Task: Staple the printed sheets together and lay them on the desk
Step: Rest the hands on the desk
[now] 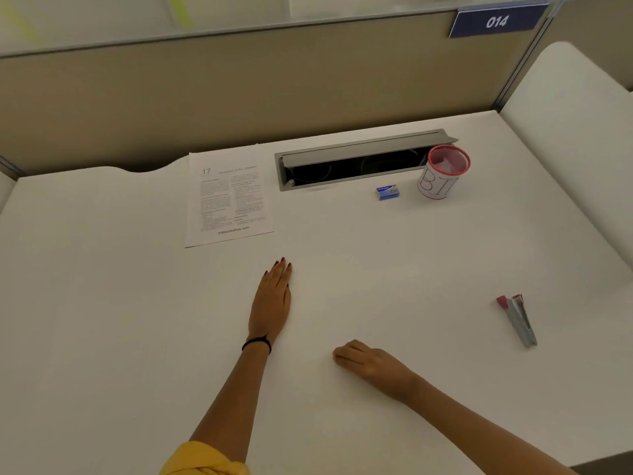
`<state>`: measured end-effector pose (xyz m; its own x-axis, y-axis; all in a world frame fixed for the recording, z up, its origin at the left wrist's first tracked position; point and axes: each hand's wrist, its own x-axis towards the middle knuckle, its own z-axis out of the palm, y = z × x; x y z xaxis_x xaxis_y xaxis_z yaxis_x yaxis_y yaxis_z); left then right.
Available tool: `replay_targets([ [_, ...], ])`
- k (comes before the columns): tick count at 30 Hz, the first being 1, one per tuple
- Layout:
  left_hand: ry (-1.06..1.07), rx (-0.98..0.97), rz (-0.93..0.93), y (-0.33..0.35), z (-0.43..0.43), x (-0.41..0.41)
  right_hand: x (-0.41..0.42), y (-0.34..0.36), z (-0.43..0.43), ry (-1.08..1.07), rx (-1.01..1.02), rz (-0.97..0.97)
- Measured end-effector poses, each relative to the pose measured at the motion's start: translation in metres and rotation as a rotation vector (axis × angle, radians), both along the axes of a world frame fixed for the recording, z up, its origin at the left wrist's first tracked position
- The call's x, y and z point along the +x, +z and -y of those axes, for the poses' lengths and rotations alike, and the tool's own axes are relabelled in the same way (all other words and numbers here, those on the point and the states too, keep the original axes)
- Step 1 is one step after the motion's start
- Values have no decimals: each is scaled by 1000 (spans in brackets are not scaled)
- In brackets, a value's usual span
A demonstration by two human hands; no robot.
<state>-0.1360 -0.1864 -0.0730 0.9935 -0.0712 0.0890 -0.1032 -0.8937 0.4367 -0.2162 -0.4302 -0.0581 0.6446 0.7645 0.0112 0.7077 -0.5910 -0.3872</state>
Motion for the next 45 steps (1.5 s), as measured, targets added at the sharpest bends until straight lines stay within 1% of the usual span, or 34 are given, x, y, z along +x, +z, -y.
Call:
replay_targets([
  [2,-1,-7,0,1,1,0,0,-2,4,32,41,66],
  [4,-8,-11,2,2,1,0,0,-2,4,45,77,91],
  [6,-10,-11,7,1,0,0,1,1,5,47,66,114],
  [8,-15,-6,9,0,0,0,1,3,7,56,45,182],
  [14,-33,18,15,-2,0,2,27,-1,10,-78,-8,313],
  [16,-87,46,11,-4,4,7,41,-1,15,-129,-40,309],
  [18,-143,72,2,-7,9,12,55,1,19,-211,-28,267],
  [19,-157,77,-7,-8,14,17,64,2,22,-287,25,205],
  [20,-164,77,-10,-8,16,18,72,4,24,-400,107,99],
  [22,-173,76,-15,-8,20,25,94,13,32,-666,360,-114],
  [23,-175,76,-11,-7,20,27,107,18,39,-805,470,-162],
  [25,-181,73,-7,-7,21,34,141,32,57,-1025,620,-242],
  [27,-182,67,-5,-6,22,40,175,48,76,-1136,769,-310],
  [29,-183,60,2,-6,22,45,208,68,95,-1197,908,-306],
  [31,-184,55,3,-5,22,48,240,87,112,-1231,993,-223],
  [33,-181,48,14,-6,22,51,268,102,124,-1247,1038,-104],
  [35,-178,41,23,-7,21,52,290,111,132,-1264,992,49],
  [36,-174,39,24,-8,22,53,299,111,136,-1261,920,111],
  [38,-170,34,25,-8,22,53,314,108,143,-1234,650,167],
  [39,-170,30,24,-7,23,53,319,105,147,-1205,511,159],
  [40,-169,30,23,-8,22,52,322,101,148,-1176,415,157],
  [42,-163,36,17,-8,23,51,323,99,147,-1139,363,204],
  [45,-147,42,2,-7,22,51,304,99,134,-1064,447,355],
])
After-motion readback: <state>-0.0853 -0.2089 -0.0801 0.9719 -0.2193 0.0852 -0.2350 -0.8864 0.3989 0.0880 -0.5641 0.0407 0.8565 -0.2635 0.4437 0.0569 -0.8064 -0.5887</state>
